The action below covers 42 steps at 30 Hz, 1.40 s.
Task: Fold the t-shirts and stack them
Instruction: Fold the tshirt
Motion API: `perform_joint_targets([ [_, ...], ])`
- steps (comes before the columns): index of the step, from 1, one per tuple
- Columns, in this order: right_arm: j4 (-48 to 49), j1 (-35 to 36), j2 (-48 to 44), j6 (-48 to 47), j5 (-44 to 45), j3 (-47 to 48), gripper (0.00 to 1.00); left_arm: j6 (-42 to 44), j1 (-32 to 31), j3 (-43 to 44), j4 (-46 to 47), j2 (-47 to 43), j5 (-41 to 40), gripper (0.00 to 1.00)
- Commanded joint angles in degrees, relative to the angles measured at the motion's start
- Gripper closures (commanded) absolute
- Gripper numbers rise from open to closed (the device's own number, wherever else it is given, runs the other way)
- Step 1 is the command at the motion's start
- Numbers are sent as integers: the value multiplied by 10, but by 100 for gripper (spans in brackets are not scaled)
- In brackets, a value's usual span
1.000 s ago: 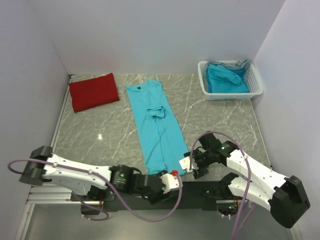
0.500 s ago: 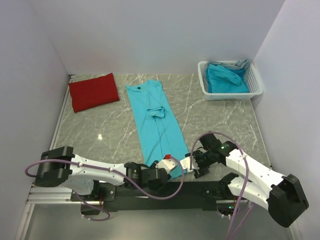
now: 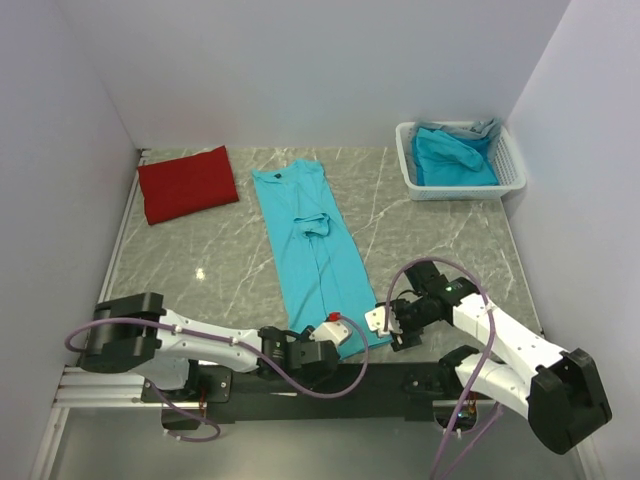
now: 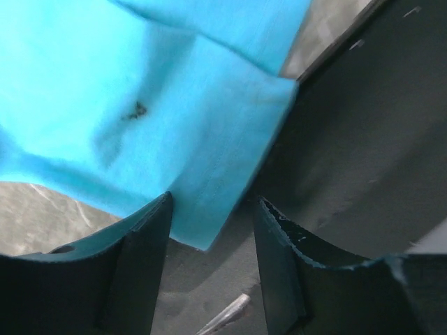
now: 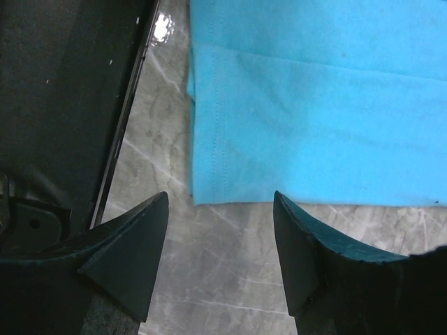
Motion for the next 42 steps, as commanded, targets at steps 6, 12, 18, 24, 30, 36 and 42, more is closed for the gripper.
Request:
perform_joint_targets([
  [6, -11, 18, 4, -5, -19, 31, 33, -17, 0, 20, -35, 46, 12, 51],
  [12, 20, 50, 1, 3, 13, 8, 35, -34, 1, 22, -49, 46, -8, 68],
  [18, 52, 88, 2, 23, 54, -13, 38, -33, 2, 25, -45, 40, -17, 74],
  [24, 57, 111, 1, 35, 73, -12, 42, -31, 1, 25, -43, 38, -18, 77],
  [30, 45, 158, 1, 28, 134, -7, 39, -40, 8, 7, -35, 8, -5, 77],
  [36, 27, 199, 52, 21, 173, 19, 40, -47, 18, -9, -15, -20, 12, 77],
  [42, 36, 253, 96, 66, 198, 44, 48, -52, 23, -18, 12, -32, 30, 77],
])
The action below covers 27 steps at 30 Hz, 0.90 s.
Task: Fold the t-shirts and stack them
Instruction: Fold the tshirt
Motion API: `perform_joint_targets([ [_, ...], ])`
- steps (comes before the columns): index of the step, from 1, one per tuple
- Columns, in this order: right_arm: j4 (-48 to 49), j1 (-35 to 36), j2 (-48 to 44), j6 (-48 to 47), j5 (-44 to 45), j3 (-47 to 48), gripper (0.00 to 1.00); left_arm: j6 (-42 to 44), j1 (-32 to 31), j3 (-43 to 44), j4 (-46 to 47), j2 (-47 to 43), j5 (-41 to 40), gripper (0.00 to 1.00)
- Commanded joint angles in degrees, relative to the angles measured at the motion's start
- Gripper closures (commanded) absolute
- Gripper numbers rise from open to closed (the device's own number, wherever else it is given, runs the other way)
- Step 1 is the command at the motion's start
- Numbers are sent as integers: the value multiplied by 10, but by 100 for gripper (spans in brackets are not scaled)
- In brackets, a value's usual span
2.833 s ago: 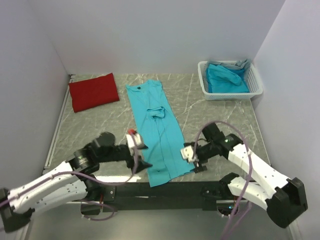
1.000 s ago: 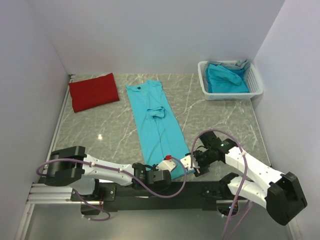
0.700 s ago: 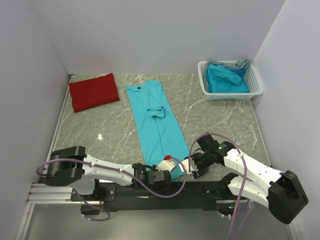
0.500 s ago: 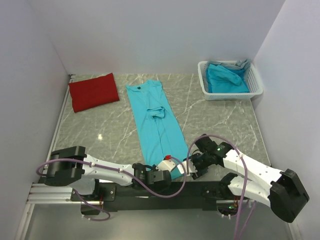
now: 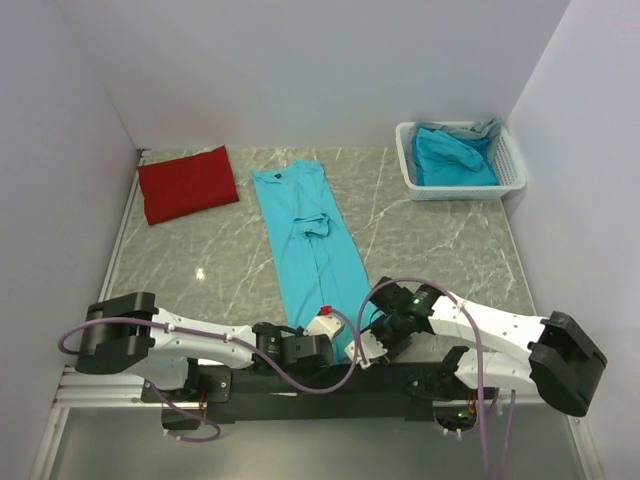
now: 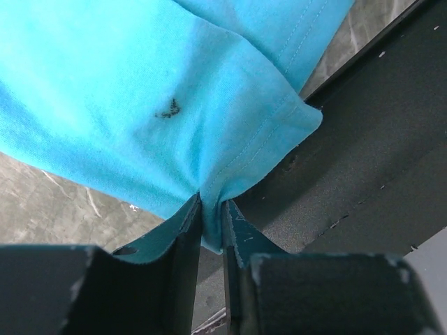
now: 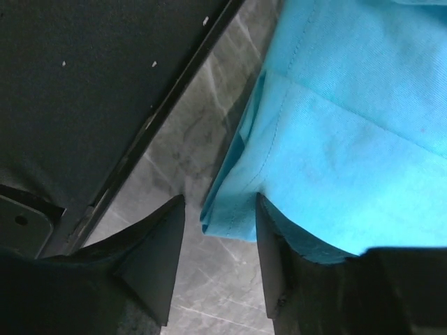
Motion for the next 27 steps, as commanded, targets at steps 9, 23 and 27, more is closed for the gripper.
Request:
perform_joint_targets([
  [9, 26, 44, -3, 75, 51, 11, 84, -7, 4, -15, 38, -38, 23, 77],
  [23, 71, 34, -27, 143, 30, 4, 100, 4, 46, -33, 68, -102, 44, 89],
  [27, 58, 0, -41, 140, 5, 32, 100, 18, 69, -35, 72, -120, 52, 95],
])
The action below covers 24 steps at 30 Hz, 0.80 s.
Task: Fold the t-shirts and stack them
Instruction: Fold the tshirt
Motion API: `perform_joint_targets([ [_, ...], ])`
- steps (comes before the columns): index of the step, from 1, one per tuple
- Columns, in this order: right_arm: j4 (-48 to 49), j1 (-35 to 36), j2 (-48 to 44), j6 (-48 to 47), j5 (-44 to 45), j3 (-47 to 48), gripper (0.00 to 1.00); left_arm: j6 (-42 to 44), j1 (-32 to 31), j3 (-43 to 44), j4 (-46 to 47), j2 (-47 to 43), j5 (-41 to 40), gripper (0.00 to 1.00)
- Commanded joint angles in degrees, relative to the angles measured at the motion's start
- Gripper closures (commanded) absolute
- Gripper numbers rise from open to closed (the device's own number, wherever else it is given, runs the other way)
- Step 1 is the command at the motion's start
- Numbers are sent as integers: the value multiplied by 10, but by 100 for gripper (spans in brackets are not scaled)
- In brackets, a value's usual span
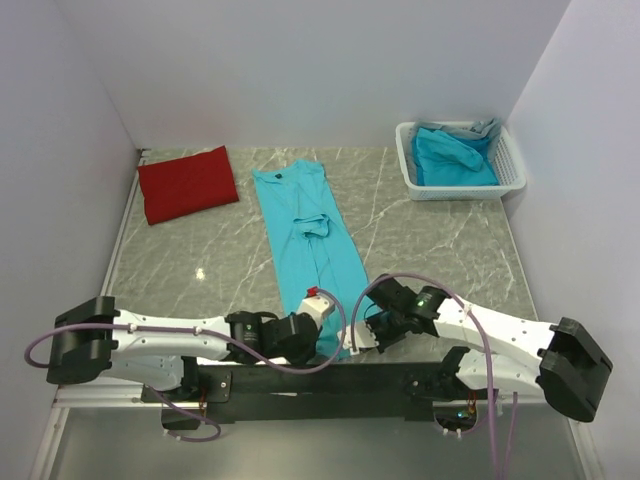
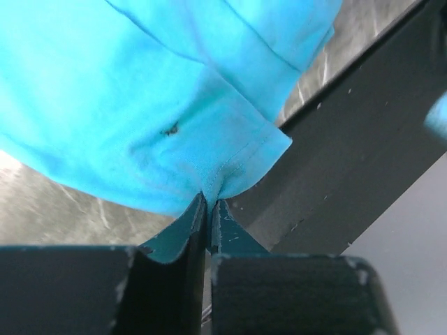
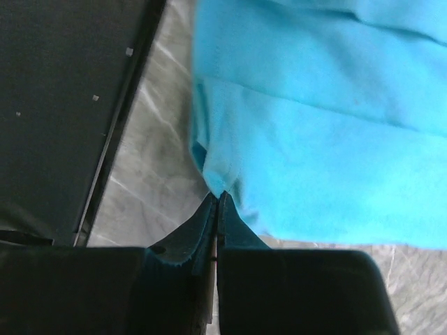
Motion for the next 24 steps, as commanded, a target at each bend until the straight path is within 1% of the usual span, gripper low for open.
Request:
perform_joint_targets([
  [1, 0, -35, -20, 3, -34, 37, 100, 19, 20, -1, 23, -28, 12, 96],
  [7, -22, -115, -3, -25, -52, 104, 100, 42, 76, -5, 20, -71, 12, 99],
  [12, -15, -149, 55, -33, -54, 165, 100, 80, 160, 2, 35, -86, 32, 99],
  [13, -12, -154, 67, -33, -54, 175, 100, 88, 189, 3, 40, -84, 40, 99],
  [15, -4, -159, 104, -31, -53, 205, 100, 107, 220, 15, 43, -79, 45, 99],
  [16, 0, -161, 117, -27, -52, 216, 100, 113, 254, 19, 43, -73, 48, 99],
  [19, 8, -177, 174, -22, -49, 272, 100, 142, 307, 33, 58, -62, 62, 99],
  [20, 9, -185, 205, -21, -49, 305, 100, 155, 347, 35, 67, -57, 78, 99],
  [21, 8, -190, 221, -20, -49, 323, 100, 162, 367, 42, 73, -50, 87, 99],
  [22, 3, -195, 238, -17, -49, 343, 100, 168, 403, 46, 80, -36, 98, 99],
  [24, -1, -206, 283, -11, -50, 400, 100, 185, 431, 59, 102, -9, 122, 99],
])
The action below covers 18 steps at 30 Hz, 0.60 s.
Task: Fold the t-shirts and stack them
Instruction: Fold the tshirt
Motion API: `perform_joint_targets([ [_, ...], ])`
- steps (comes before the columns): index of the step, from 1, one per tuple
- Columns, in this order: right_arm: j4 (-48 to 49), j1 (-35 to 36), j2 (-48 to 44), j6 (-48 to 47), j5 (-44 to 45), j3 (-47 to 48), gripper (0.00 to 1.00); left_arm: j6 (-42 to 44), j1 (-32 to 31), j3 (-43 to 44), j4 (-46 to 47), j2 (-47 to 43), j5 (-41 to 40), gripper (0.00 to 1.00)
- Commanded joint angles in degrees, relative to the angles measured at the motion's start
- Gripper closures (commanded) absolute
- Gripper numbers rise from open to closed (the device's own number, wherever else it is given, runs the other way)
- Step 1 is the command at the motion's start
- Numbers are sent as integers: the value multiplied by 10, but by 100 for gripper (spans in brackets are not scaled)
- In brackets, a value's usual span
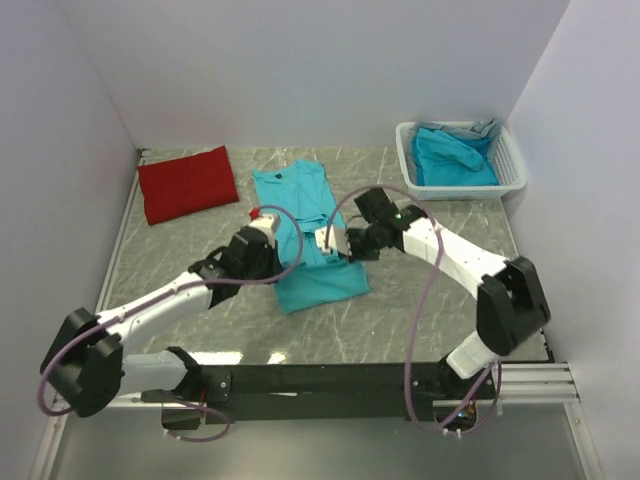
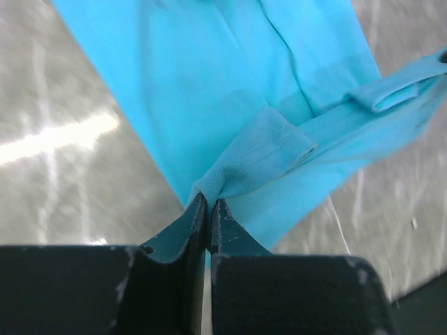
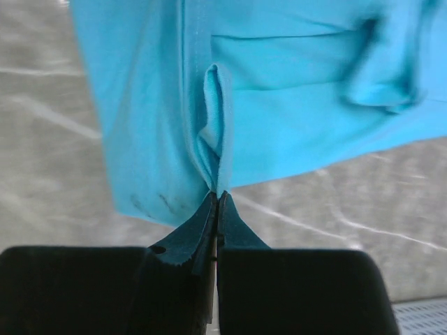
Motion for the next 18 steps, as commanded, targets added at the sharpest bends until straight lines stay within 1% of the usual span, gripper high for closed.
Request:
perform_joint_targets([
  [1, 9, -17, 47, 11, -1, 83, 100, 50, 63, 41, 56, 37, 43, 99],
  [5, 9, -24, 128, 29, 14, 182, 100, 67, 105, 84, 83, 93, 80, 99],
  [6, 9, -26, 141, 33, 17, 198, 100, 68, 111, 95, 88, 118, 82, 99],
  [10, 16, -28, 208, 60, 28, 280, 100, 83, 140, 141, 85, 172, 82, 99],
  [16, 15, -39, 268, 85, 45, 350, 100, 106, 172, 203, 65, 226, 84, 99],
  [18, 21, -43, 275, 92, 51, 355, 100, 111, 177, 222, 60, 241, 84, 99],
])
